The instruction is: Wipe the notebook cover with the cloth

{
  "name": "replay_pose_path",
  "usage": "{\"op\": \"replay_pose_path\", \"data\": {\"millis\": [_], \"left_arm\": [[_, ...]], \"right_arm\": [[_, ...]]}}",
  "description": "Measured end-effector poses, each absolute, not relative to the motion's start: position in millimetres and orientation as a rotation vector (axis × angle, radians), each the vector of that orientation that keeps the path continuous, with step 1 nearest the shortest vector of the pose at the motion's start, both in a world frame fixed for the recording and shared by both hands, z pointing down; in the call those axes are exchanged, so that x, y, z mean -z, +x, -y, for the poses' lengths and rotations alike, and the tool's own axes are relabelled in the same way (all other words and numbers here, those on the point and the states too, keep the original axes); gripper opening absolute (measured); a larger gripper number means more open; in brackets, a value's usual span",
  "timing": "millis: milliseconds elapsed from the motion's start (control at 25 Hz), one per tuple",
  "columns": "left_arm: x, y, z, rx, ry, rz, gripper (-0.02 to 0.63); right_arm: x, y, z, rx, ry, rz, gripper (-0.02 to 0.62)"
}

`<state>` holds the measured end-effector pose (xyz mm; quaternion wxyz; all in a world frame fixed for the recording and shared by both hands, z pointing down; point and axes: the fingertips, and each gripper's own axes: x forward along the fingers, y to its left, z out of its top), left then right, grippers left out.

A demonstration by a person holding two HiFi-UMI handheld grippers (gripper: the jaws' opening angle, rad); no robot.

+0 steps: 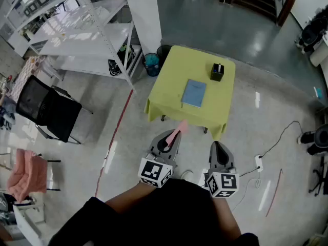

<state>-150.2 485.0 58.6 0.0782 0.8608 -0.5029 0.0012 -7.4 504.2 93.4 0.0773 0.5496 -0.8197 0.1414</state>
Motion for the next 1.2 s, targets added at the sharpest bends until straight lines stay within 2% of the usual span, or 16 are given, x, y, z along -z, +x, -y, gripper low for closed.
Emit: {"op": "replay_pose_path", "data": {"millis": [680, 1200], "left_arm": [[-74.7, -123.7, -455.4, -0.074, 2.510, 1.652, 0.031], [-102.3, -147.7, -295.6, -0.079, 2.488, 1.593, 0.031]], "right_arm": [[-121.6, 48.0, -470.9, -0.473, 1.579, 2.529, 0.034], [-141.3, 22.6, -340.1, -0.396, 1.544, 2.418, 0.034]]}}
